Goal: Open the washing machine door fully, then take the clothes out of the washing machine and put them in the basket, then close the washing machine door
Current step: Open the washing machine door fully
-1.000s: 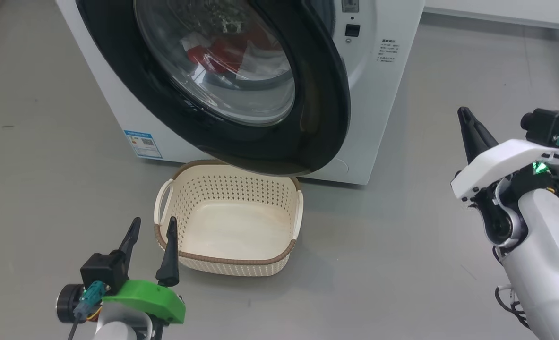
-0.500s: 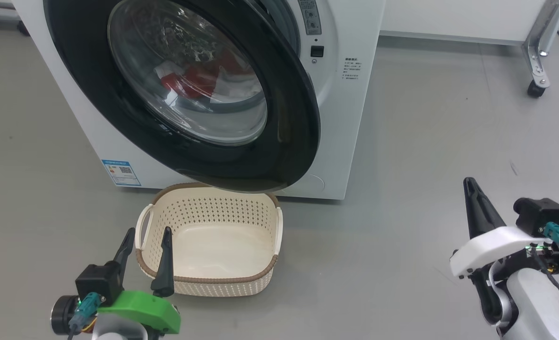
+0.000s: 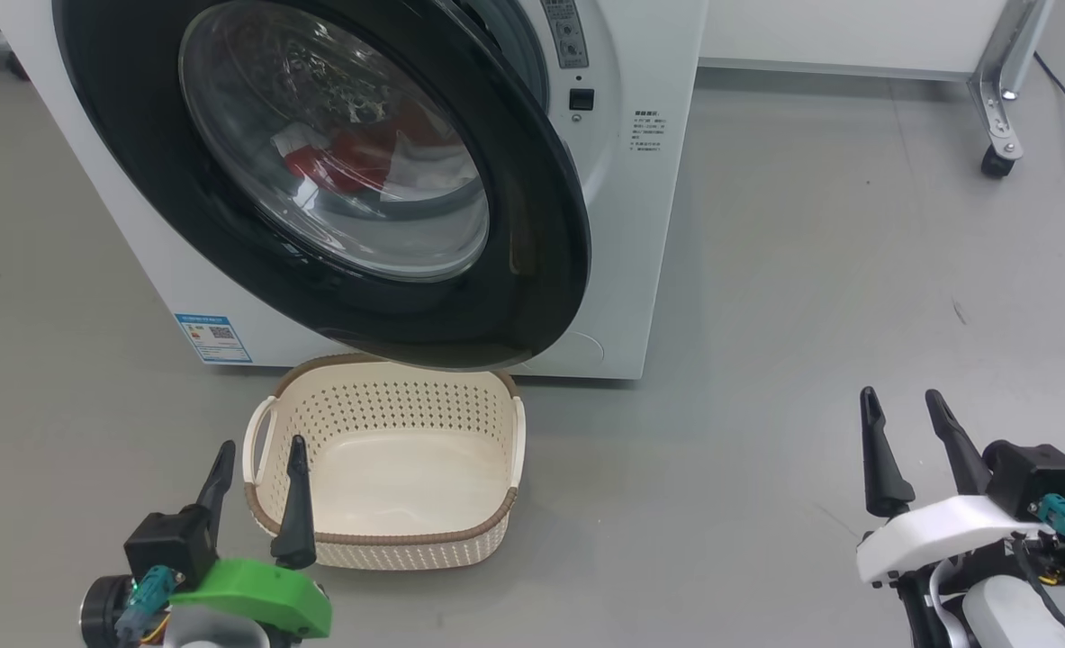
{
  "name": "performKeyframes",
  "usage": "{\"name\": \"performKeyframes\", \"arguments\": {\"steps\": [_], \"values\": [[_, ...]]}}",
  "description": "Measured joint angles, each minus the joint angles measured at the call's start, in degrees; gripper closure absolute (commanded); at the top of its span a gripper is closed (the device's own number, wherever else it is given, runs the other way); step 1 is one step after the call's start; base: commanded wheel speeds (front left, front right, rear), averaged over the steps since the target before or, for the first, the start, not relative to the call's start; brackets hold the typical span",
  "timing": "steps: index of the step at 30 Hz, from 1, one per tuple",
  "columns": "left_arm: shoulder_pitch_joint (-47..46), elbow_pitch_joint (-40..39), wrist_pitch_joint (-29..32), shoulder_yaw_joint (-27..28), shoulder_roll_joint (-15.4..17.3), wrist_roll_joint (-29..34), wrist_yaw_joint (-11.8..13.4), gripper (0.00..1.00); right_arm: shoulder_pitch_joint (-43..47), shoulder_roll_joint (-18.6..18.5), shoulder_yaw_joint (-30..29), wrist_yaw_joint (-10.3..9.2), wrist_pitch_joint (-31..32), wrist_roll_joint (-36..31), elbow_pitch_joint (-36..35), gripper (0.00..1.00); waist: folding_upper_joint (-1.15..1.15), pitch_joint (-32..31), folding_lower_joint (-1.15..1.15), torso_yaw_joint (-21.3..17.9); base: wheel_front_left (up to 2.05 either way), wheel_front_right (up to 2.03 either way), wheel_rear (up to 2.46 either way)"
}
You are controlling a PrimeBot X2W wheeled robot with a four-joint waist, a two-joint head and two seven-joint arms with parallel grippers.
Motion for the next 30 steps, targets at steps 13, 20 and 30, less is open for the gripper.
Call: {"name": "performKeyframes", "arguments": {"steps": [13, 20, 30], "values": [[-0.01, -0.13, 0.0, -0.12, 0.0, 0.27, -0.01, 0.0, 2.91, 0.19, -0.57, -1.04, -0.07, -1.99, -4.5, 0.0, 0.0, 0.36, 0.0, -0.26, 0.0, 0.0, 0.0], [0.0, -0.22, 0.0, -0.09, 0.01, 0.27, -0.01, 0.0, 4.43, 0.36, -1.01, -1.49, -0.07, -2.43, -6.44, 0.0, 0.0, 0.74, 0.0, -0.41, 0.0, 0.0, 0.0], [0.0, -0.23, 0.0, -0.1, 0.01, 0.27, -0.02, 0.0, 5.31, 0.43, -1.21, -1.92, -0.08, -3.23, -8.16, 0.0, 0.0, 1.1, 0.0, -0.44, 0.0, 0.0, 0.0]]}}
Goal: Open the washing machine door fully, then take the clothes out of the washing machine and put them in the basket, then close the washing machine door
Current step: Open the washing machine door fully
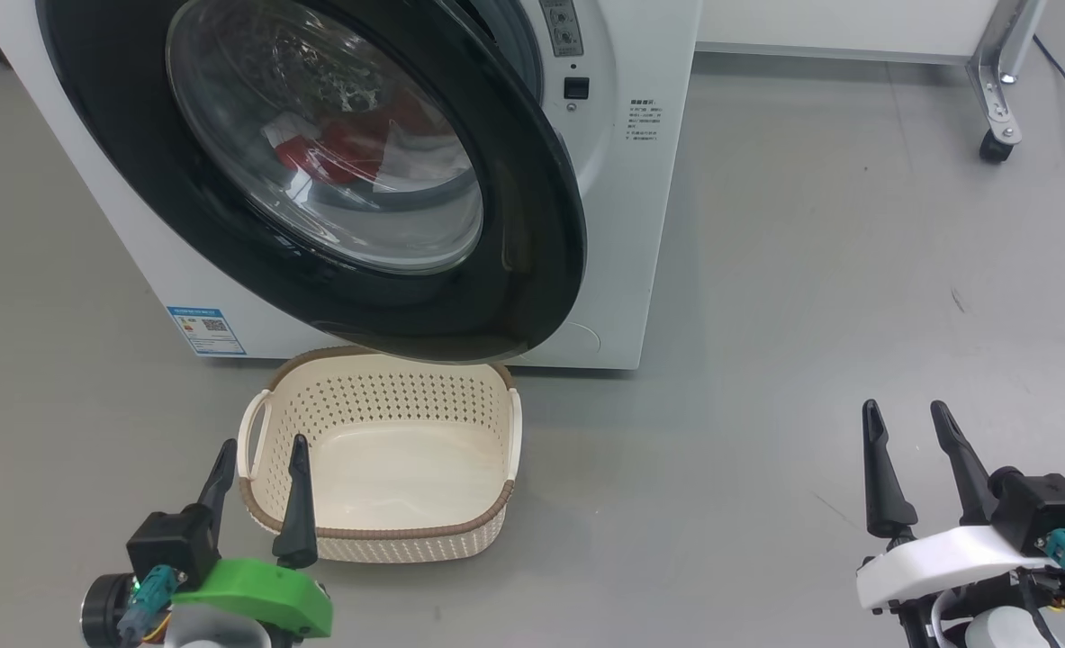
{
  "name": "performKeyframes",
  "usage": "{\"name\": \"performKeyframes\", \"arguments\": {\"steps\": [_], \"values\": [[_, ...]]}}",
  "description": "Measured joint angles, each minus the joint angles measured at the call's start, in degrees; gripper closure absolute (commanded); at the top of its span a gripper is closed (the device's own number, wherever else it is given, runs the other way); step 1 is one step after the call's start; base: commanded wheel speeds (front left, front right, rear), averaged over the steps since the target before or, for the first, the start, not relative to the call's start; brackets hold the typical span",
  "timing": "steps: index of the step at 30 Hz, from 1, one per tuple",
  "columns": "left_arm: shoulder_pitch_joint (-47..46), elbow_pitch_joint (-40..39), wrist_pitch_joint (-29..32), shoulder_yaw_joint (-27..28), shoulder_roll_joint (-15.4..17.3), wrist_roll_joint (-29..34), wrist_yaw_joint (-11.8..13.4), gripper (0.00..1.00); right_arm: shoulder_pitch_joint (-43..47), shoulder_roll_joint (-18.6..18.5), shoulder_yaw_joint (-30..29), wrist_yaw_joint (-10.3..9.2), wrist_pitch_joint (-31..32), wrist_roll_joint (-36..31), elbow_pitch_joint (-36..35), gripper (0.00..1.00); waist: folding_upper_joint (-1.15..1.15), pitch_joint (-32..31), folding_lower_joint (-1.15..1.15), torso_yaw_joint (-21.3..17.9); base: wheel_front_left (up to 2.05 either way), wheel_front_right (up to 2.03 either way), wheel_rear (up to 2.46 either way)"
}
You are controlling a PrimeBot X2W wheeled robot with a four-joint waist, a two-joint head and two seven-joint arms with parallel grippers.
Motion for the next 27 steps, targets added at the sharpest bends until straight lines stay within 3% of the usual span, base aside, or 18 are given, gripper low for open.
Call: {"name": "performKeyframes", "arguments": {"steps": [27], "values": [[0.0, 0.04, 0.0, -0.48, 0.0, -0.01, -0.02, 0.0, 2.68, 0.01, -0.7, -0.13, 0.0, -0.21, -1.81, 0.0, 0.0, -0.35, 0.0, 0.11, 0.0, 0.0, 0.0]]}}
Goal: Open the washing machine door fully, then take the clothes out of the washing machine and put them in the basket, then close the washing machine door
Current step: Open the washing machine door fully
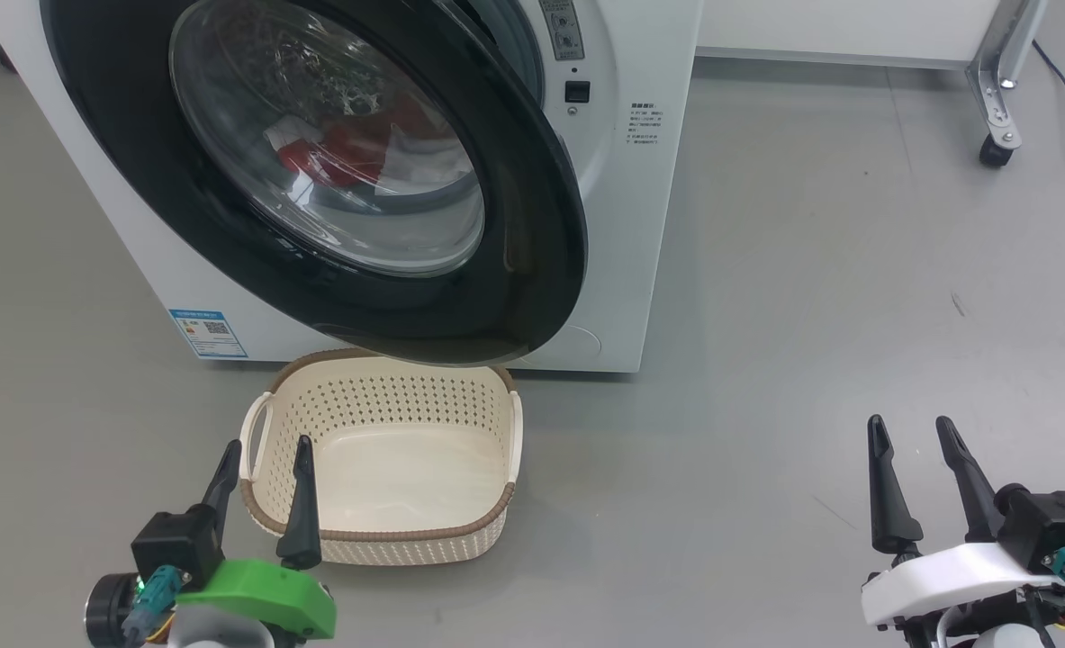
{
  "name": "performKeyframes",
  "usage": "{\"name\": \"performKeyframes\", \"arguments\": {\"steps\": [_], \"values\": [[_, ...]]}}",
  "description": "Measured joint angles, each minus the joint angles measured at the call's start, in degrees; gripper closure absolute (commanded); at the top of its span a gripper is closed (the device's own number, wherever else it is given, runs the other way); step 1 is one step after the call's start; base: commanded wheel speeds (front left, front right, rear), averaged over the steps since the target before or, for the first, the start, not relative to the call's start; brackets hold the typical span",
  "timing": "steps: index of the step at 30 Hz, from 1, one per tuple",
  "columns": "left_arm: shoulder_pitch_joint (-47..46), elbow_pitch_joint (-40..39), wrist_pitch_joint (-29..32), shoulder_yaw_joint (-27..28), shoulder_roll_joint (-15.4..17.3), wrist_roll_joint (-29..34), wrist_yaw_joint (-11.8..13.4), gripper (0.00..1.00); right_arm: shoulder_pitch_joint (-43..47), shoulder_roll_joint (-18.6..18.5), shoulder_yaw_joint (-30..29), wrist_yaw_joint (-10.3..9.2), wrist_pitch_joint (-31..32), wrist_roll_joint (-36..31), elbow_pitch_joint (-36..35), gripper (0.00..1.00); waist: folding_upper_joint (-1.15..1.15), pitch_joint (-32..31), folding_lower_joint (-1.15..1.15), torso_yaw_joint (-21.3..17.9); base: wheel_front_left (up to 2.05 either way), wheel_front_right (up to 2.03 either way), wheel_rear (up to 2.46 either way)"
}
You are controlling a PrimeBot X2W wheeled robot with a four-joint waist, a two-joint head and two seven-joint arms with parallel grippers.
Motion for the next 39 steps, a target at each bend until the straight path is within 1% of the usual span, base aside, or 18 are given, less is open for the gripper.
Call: {"name": "performKeyframes", "arguments": {"steps": [8, 12, 17, 20, 25, 31, 36, 39], "values": [[0.01, -0.02, 0.0, -0.54, 0.0, 0.0, 0.0, 0.0, 0.1, -0.02, -0.2, -0.02, 0.0, -0.34, -0.68, 0.0, 0.0, 0.31, 0.0, 0.1, 0.0, 0.0, 0.0], [0.0, -0.25, 0.0, -1.09, 0.0, 0.0, 0.0, 0.0, 0.09, -0.14, -0.74, -0.41, 0.0, -0.41, -1.53, 0.0, 0.0, 1.15, 0.0, 0.27, 0.0, 0.0, 0.0], [-0.03, -0.52, 0.0, -1.76, 0.0, 0.0, -0.07, 0.0, -1.15, -1.26, -0.76, -0.34, 0.09, -0.92, -2.26, 0.0, 0.0, 2.63, 0.0, 0.74, 0.0, 0.0, 0.0], [-0.1, -0.64, 0.0, -2.25, 0.0, 0.0, -0.32, 0.0, -3.44, -1.33, -1.49, 0.34, 0.16, -0.23, -2.76, 0.0, 0.0, 3.63, 0.0, 1.1, 0.0, 0.0, 0.0], [-0.69, -0.67, 0.0, -3.59, 0.0, 0.0, -0.58, 0.0, -6.84, -2.92, -2.74, 1.33, 1.37, 0.54, -2.54, 0.0, 0.0, 5.39, 0.0, 1.98, 0.0, 0.0, 0.0], [-2.16, -0.71, 0.0, -4.42, 0.0, 0.0, -1.05, 0.0, -12.89, -3.61, -3.67, 3.31, 3.34, 2.47, -2.04, 0.0, 0.0, 7.5, 0.0, 3.63, 0.0, 0.0, 0.0], [-2.65, -0.69, 0.0, -5.21, 0.0, -0.25, -1.08, 0.0, -17.59, -4.3, -3.77, 4.21, 5.03, 3.26, -1.18, 0.0, 0.0, 8.99, 0.0, 4.78, 0.0, 0.0, 0.0], [-3.74, -0.68, 0.0, -5.83, 0.0, -0.73, -1.54, 0.0, -20.9, -4.66, -4.09, 4.74, 6.21, 3.88, -0.35, 0.0, 0.0, 9.96, 0.0, 5.82, 0.0, 0.0, 0.0]]}}
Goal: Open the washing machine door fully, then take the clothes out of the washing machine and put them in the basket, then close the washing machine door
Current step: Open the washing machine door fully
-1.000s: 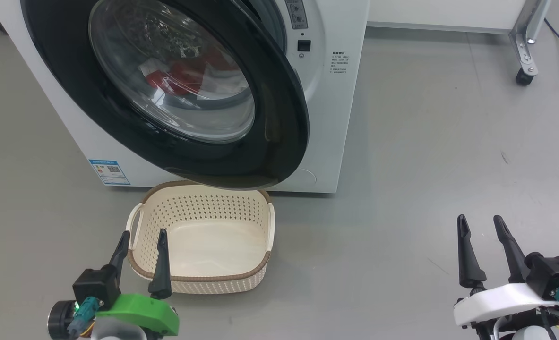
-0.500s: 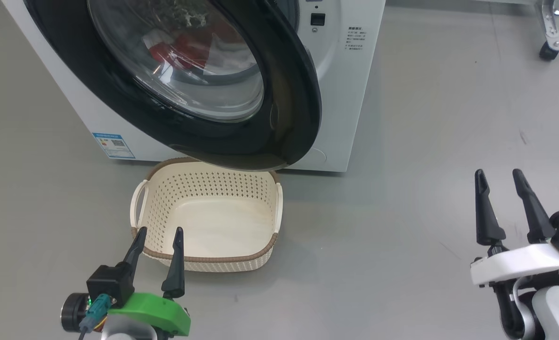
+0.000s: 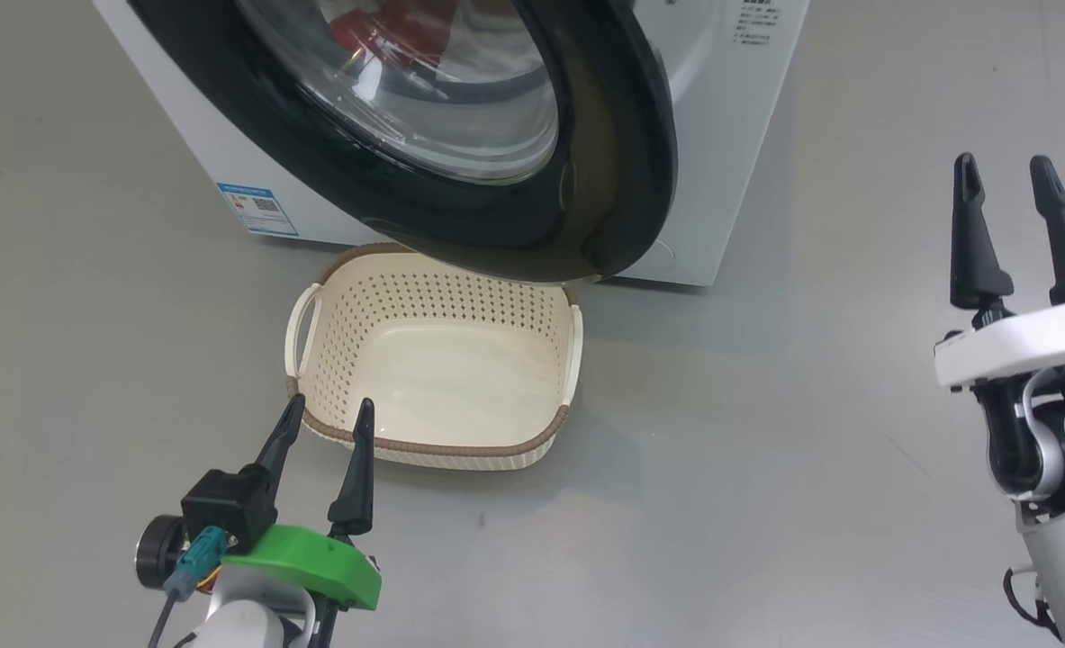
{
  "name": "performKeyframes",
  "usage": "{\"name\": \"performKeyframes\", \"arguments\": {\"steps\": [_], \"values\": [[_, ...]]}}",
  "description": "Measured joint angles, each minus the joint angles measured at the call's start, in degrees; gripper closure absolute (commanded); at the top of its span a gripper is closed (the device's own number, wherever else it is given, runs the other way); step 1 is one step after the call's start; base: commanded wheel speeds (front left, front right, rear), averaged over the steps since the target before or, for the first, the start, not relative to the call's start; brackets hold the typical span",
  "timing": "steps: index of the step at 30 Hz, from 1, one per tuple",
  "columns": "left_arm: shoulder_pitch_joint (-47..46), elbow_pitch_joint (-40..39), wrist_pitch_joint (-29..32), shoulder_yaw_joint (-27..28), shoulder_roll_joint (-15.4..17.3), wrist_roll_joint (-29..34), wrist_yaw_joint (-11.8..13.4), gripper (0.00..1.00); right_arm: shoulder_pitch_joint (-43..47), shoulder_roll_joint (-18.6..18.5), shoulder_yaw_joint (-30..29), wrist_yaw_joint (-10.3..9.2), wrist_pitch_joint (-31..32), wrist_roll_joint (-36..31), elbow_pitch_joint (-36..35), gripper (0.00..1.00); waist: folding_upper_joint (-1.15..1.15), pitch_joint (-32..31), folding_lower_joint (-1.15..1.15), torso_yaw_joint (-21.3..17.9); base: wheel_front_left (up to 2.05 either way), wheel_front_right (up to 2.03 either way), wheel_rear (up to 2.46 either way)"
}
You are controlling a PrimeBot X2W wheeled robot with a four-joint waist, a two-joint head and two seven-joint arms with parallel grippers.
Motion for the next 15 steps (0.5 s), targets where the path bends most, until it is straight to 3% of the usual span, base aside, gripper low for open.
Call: {"name": "performKeyframes", "arguments": {"steps": [8, 9, 10, 15], "values": [[-1.66, 0.09, 0.0, -0.74, -0.01, -0.36, -0.12, 0.0, -8.38, -0.04, -0.25, 1.89, 3.22, 2.41, 2.78, 0.03, 0.0, 2.38, 0.0, 2.84, 0.0, 0.0, 0.0], [-1.91, 0.07, 0.0, -0.74, -0.02, -0.37, -0.12, 0.0, -9.34, 0.26, -0.54, 2.1, 3.6, 3.54, 3.1, 0.79, 0.0, 2.67, 0.0, 3.15, 0.0, 0.0, 0.0], [-2.2, 0.07, 0.0, -0.76, -0.02, -0.38, -0.12, 0.0, -10.29, 0.69, -0.92, 2.13, 4.1, 4.61, 3.42, 1.0, 0.0, 2.98, 0.0, 3.47, 0.0, 0.0, 0.0], [-3.49, 0.04, 0.0, -1.09, -0.04, -0.98, -0.12, 0.0, -14.04, 2.75, -3.5, 2.44, 6.26, 10.43, 6.24, 1.0, 0.0, 4.3, 0.0, 5.19, 0.0, 0.0, 0.0]]}}
